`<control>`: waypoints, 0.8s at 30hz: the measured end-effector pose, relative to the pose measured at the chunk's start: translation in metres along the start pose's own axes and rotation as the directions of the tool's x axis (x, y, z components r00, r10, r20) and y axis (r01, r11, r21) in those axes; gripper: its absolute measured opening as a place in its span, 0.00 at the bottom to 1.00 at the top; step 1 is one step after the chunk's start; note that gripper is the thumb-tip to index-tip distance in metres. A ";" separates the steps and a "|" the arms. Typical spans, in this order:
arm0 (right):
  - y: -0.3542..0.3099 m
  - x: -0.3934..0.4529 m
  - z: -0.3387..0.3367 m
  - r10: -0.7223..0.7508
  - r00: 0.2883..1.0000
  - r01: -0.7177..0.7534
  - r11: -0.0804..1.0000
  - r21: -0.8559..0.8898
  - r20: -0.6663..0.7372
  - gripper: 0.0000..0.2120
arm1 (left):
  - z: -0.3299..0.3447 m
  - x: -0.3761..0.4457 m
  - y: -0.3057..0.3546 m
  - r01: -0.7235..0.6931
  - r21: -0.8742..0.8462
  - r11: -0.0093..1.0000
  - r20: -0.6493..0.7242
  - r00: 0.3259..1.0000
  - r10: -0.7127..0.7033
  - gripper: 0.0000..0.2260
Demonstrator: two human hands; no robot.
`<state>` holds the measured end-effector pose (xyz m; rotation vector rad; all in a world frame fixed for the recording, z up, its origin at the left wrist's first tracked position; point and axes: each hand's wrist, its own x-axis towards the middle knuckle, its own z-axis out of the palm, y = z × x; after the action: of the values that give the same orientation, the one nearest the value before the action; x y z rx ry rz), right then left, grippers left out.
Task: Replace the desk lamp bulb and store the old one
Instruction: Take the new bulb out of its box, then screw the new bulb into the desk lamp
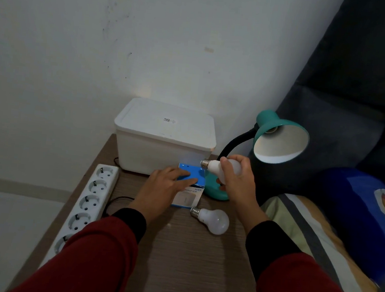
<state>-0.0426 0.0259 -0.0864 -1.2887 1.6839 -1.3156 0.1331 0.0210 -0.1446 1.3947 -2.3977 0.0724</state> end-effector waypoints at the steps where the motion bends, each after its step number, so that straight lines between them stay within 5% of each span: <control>1: 0.001 0.000 0.000 -0.002 1.000 0.002 1.000 -0.005 0.001 0.10 | 0.000 0.000 0.000 -0.002 -0.007 1.000 0.008 1.000 0.002 0.28; 9: 0.005 0.001 0.001 -0.022 1.000 0.023 0.999 -0.037 0.021 0.12 | -0.001 0.004 0.002 0.062 -0.063 0.996 0.132 0.990 -0.054 0.25; 17: -0.017 -0.014 -0.012 0.018 0.996 -0.024 0.997 0.072 0.088 0.14 | -0.025 0.019 0.009 0.296 -0.356 0.886 0.173 0.953 -0.249 0.14; 24: -0.045 -0.031 -0.053 -0.091 0.988 0.111 0.982 0.153 -0.128 0.16 | -0.083 0.060 0.044 0.305 -0.564 0.767 0.023 0.935 -0.354 0.11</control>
<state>-0.0664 0.0713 -0.0303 -1.2361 1.5740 -1.5835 0.0931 0.0124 -0.0416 1.4430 -1.8361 -0.6086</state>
